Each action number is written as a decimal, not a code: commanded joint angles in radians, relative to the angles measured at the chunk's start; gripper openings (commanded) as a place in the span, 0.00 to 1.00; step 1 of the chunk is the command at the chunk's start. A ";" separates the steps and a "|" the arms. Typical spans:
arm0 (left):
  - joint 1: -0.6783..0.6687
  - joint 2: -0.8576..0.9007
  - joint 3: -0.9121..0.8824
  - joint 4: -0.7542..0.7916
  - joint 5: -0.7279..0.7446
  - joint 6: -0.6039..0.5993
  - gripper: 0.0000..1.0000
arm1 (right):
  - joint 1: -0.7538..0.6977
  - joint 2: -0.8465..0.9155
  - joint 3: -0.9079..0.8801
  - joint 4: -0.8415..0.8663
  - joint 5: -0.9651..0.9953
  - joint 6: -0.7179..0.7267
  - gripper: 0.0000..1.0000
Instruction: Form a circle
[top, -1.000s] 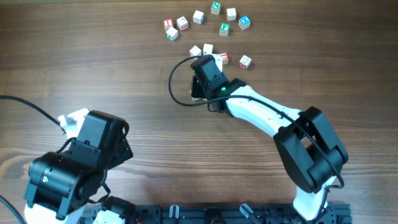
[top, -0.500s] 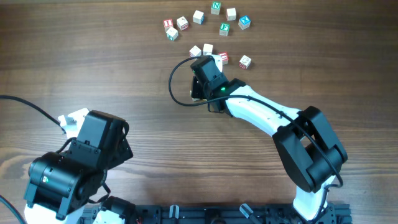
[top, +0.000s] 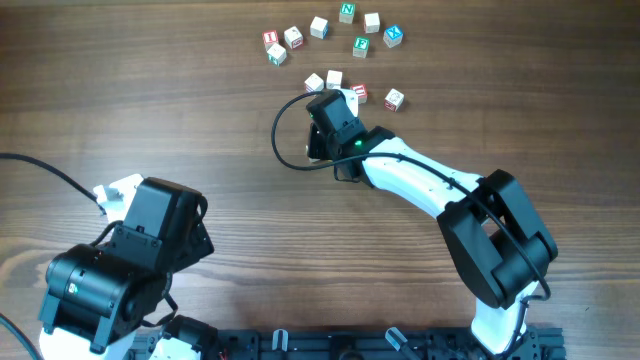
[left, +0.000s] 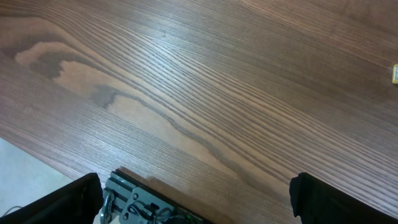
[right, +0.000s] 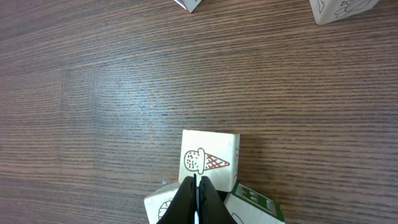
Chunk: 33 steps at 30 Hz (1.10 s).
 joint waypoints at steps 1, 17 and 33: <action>0.006 -0.002 -0.003 0.000 0.001 -0.016 1.00 | 0.002 0.025 0.019 -0.003 -0.009 0.012 0.05; 0.006 -0.002 -0.003 0.000 0.001 -0.016 1.00 | 0.002 0.026 0.014 -0.001 -0.009 0.012 0.05; 0.006 -0.002 -0.003 0.000 0.001 -0.016 1.00 | 0.002 0.040 0.014 0.000 -0.012 0.015 0.04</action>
